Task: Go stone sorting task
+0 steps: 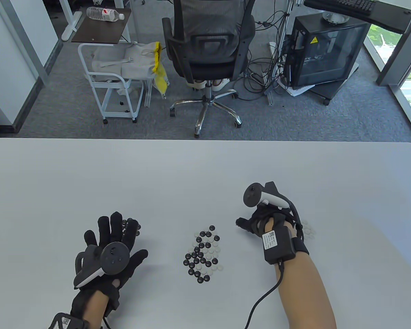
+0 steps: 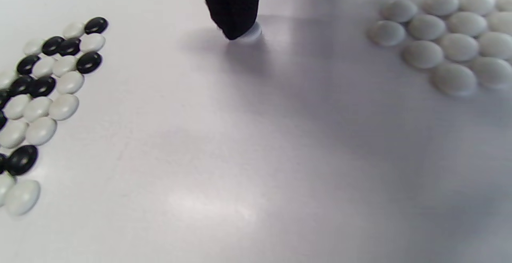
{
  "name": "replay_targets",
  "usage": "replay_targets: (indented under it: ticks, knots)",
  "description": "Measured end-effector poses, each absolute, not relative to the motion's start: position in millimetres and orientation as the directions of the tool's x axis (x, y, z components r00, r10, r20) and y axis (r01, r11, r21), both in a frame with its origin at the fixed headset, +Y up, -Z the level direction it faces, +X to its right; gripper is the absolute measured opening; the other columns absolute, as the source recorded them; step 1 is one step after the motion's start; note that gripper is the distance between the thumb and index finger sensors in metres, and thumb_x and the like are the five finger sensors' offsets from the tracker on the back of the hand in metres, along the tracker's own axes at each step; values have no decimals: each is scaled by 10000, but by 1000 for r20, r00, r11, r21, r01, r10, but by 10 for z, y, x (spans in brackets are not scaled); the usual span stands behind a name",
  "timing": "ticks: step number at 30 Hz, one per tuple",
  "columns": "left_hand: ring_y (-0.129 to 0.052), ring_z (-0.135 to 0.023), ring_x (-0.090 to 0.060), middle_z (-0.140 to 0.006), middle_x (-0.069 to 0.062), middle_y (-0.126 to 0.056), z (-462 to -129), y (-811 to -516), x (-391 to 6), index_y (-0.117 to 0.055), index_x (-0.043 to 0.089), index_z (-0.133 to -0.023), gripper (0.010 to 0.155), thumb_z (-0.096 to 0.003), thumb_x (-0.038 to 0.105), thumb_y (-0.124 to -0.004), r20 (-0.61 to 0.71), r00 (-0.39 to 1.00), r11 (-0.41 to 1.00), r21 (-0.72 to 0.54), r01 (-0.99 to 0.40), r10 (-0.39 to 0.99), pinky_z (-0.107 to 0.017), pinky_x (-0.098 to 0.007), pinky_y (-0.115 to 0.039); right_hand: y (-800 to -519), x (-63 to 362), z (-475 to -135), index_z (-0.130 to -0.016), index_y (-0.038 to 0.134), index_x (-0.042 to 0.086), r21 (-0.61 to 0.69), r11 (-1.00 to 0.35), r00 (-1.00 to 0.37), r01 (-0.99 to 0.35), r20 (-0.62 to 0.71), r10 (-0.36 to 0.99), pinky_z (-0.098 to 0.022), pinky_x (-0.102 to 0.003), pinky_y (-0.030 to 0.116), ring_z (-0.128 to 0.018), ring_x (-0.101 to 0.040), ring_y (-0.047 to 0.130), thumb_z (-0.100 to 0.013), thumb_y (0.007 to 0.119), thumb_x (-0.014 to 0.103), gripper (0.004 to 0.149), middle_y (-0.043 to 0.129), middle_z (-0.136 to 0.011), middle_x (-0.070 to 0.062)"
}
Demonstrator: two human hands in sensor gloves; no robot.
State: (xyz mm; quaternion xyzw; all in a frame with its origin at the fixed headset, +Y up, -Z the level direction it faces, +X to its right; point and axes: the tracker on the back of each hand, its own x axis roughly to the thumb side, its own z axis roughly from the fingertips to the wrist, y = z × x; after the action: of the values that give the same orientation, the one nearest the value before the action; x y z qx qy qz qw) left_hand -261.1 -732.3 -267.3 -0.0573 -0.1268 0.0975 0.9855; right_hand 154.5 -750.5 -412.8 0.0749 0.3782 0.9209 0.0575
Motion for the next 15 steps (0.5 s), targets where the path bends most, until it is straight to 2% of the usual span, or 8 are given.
replay_targets:
  ticks: [6, 12, 15]
  knots:
    - [149, -950, -543, -1127, -282, 126, -2686, -7360, -2593, -166, 160, -1179, 833, -570, 566, -565, 236, 952, 976, -149, -161, 193, -533, -815, -11, -7496, 1882, -4008, -1021, 803, 108, 705, -705, -989, -71, 44, 144, -585, -901, 170, -955, -651, 39, -573, 537, 501, 652, 208, -1152, -366]
    - [148, -950, -544, -1127, -283, 125, -2703, -7385, -2581, -167, 161, -1178, 832, -570, 566, -565, 236, 954, 975, -161, -151, 186, -532, -816, -11, -7501, 2065, -3961, -1027, 787, 114, 695, -714, -991, -89, 12, 136, -586, -901, 167, -956, -650, 38, -575, 536, 499, 645, 205, -1153, -365]
    - [150, -951, -542, -1128, -280, 126, -2714, -7392, -2575, -166, 163, -1178, 832, -569, 565, -566, 236, 953, 975, -162, -154, 190, -533, -815, -9, -7487, 2127, -3965, -1023, 796, 102, 687, -724, -996, -67, -3, 89, -589, -901, 162, -958, -650, 35, -570, 537, 502, 658, 204, -1154, -366]
